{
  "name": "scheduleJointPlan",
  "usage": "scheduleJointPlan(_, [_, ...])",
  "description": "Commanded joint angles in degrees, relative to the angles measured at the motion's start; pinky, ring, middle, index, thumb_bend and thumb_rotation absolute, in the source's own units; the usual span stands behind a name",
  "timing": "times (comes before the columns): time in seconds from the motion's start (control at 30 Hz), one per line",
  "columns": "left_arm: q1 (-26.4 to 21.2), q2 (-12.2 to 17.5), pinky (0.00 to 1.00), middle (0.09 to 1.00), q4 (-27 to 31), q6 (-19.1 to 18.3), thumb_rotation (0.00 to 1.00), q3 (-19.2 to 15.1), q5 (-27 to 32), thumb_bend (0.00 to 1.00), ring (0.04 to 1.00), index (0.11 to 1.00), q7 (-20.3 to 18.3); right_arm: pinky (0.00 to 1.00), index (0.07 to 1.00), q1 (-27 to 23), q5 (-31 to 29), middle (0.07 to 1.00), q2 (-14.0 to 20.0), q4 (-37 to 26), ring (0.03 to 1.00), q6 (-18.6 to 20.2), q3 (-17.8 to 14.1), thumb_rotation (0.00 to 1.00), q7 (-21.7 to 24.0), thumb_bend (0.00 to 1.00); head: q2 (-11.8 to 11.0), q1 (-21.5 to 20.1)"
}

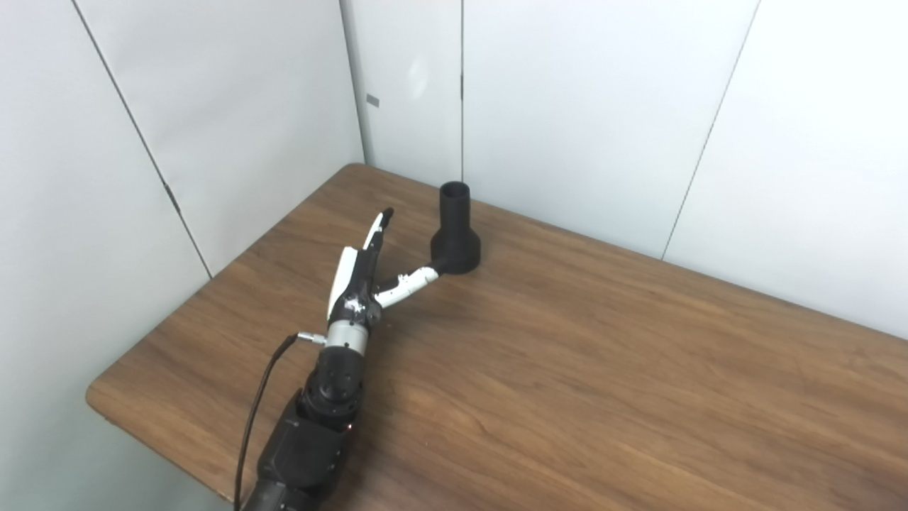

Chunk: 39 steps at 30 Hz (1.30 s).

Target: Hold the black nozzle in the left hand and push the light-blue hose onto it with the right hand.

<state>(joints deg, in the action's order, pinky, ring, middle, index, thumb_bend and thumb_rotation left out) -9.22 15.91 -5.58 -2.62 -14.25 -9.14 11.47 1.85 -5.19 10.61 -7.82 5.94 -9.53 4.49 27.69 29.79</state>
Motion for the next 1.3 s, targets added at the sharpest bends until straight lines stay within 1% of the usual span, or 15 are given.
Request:
scheduleJointPlan(0.0, [-3.0,2.2,1.00,0.995,0.1,2.1,0.44,0.1,-1.6,1.00,1.000,1.000,0.9,0.41,0.548,-1.3,0.0,0.608,0.6,-1.2,0.567,-1.8,-0.1,0.64,-0.2,0.78,0.0,-0.1])
scheduleJointPlan(0.1, [-3.9,2.6,0.98,0.977,-1.0,2.0,0.41,0.5,-1.9,1.00,0.993,1.000,0.7,0.41,0.549,-1.3,0.0,0.609,0.5,-1.4,0.570,-1.6,-0.1,0.63,-0.3,0.76,0.0,-0.1])
scheduleJointPlan(0.13, [-4.3,2.8,0.95,0.975,-1.5,1.8,0.39,0.7,-2.4,1.00,0.986,1.000,0.8,0.41,0.548,-1.2,0.0,0.610,0.4,-1.6,0.570,-1.4,-0.1,0.63,-0.4,0.77,0.1,-0.3])
scheduleJointPlan(0.2, [-4.9,3.4,0.90,0.968,-2.5,1.3,0.40,1.5,-3.7,1.00,0.970,1.000,1.0,0.41,0.546,-1.1,0.0,0.607,0.4,-1.8,0.567,-1.4,-0.1,0.63,-0.4,0.78,0.2,-0.5])
scheduleJointPlan(0.27, [-5.5,3.9,0.88,0.966,-3.5,0.5,0.41,2.1,-4.8,1.00,0.957,1.000,1.0,0.41,0.544,-1.1,-0.1,0.604,0.5,-1.6,0.563,-1.5,-0.1,0.62,-0.3,0.77,0.3,-0.6])
scheduleJointPlan(0.37, [-6.5,4.6,0.91,0.972,-4.9,-0.6,0.41,2.7,-5.6,1.00,0.965,1.000,0.6,0.40,0.539,-1.0,-0.4,0.595,0.4,-1.9,0.552,-1.4,-0.2,0.62,-0.3,0.77,0.3,-0.6])
scheduleJointPlan(0.47, [-7.3,5.0,0.91,0.966,-6.3,-0.9,0.42,3.2,-5.9,1.00,0.957,1.000,0.5,0.39,0.531,-1.0,-0.1,0.587,0.4,-2.1,0.541,-0.8,-0.2,0.62,-0.5,0.78,0.2,-0.7])
scheduleJointPlan(0.53, [-7.9,5.4,0.91,0.964,-7.2,-1.0,0.42,3.6,-6.0,1.00,0.954,1.000,0.3,0.39,0.530,-1.0,-0.1,0.588,0.6,-1.8,0.542,-1.4,-0.2,0.62,-0.4,0.78,0.2,-0.7])
scheduleJointPlan(0.73, [-9.4,6.6,0.89,0.955,-8.6,-3.8,0.43,5.0,-7.4,1.00,0.943,0.998,-0.2,0.39,0.534,-0.9,-0.1,0.590,0.8,-1.8,0.548,-1.6,-0.2,0.63,-0.3,0.80,0.4,-0.8])
scheduleJointPlan(0.97, [-10.4,8.4,0.90,0.970,-9.4,-6.4,0.45,6.3,-7.1,1.00,0.953,1.000,-3.4,0.40,0.536,-0.8,-0.2,0.592,0.9,-1.4,0.550,-1.8,-0.4,0.62,-0.1,0.77,0.4,-0.9])
scheduleJointPlan(1.1, [-11.0,8.9,0.89,0.964,-10.3,-6.7,0.42,6.8,-7.0,1.00,0.946,1.000,-4.2,0.40,0.532,-0.8,-0.3,0.586,0.8,-2.0,0.545,-0.9,-0.4,0.62,-0.2,0.78,0.4,-0.9])
scheduleJointPlan(1.23, [-11.7,9.7,0.87,0.946,-11.5,-7.0,0.38,8.3,-8.3,1.00,0.928,0.977,-4.6,0.39,0.531,-0.8,0.0,0.585,0.9,-1.8,0.543,-1.5,-0.3,0.62,-0.2,0.78,0.5,-1.2])
scheduleJointPlan(1.27, [-11.8,9.9,0.89,0.942,-11.6,-7.4,0.38,8.5,-8.5,1.00,0.928,0.972,-4.8,0.39,0.530,-0.8,0.0,0.585,0.9,-1.8,0.542,-1.5,-0.3,0.62,-0.2,0.78,0.5,-1.2])
